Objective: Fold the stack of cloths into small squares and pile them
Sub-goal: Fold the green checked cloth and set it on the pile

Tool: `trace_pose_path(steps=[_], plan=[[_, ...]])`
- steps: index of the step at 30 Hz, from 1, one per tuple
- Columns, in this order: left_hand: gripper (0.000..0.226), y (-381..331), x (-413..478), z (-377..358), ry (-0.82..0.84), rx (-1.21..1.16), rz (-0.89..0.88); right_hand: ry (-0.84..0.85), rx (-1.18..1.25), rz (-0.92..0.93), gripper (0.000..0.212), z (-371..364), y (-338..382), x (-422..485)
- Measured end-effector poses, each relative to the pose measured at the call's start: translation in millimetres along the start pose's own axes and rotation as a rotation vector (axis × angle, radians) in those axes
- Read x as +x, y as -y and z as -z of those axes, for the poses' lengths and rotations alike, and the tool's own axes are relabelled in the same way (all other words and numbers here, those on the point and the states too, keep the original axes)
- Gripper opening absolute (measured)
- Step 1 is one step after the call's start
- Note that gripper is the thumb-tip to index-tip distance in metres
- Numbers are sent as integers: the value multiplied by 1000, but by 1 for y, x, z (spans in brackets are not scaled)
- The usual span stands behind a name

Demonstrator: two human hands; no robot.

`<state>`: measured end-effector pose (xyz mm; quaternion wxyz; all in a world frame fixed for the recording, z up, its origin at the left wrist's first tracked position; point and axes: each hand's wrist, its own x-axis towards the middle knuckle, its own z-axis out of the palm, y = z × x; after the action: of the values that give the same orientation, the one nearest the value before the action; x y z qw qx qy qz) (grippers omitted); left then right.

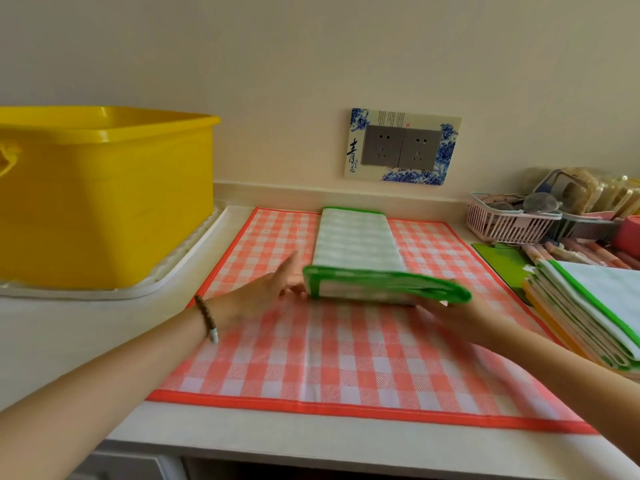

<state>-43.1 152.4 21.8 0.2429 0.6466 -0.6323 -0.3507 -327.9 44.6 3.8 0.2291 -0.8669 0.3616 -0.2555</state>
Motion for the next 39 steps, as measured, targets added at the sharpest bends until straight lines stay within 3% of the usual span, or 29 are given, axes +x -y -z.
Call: trace_pose_path(steps=[1,3,5,7,11,12,16,19,22,25,31,39], plan=[[94,2,4,2,-19,-30,21,-36,27,-36,8,-1,-2,4],[108,4,12,5,-41,-116,12,-96,24,-98,26,-5,-6,13],[108,3,18,5,-54,-187,-5,-123,100,-176,24,-6,-5,19],[92,1,22,3,-60,-201,-12,-137,172,-234,16,-7,-3,23],[32,8,36,-4,-194,-79,-58,-159,220,-317,8,-12,-5,32],[28,8,39,-5,-230,-60,-45,-175,244,-347,6,-13,-5,34],[52,2,49,-6,-266,-68,41,-313,229,-412,26,-17,-8,38],[73,-5,51,-4,-272,159,82,-360,38,-299,35,-22,-1,36],[65,-12,52,-9,-392,471,-72,-269,-111,-145,39,-29,19,36],[60,-15,60,-20,-329,594,-179,-55,-279,-121,47,-45,36,45],[55,-3,72,-37,-142,673,-90,191,-437,-103,50,-72,35,60],[54,5,78,-38,-90,685,-62,272,-479,-149,55,-55,13,54]])
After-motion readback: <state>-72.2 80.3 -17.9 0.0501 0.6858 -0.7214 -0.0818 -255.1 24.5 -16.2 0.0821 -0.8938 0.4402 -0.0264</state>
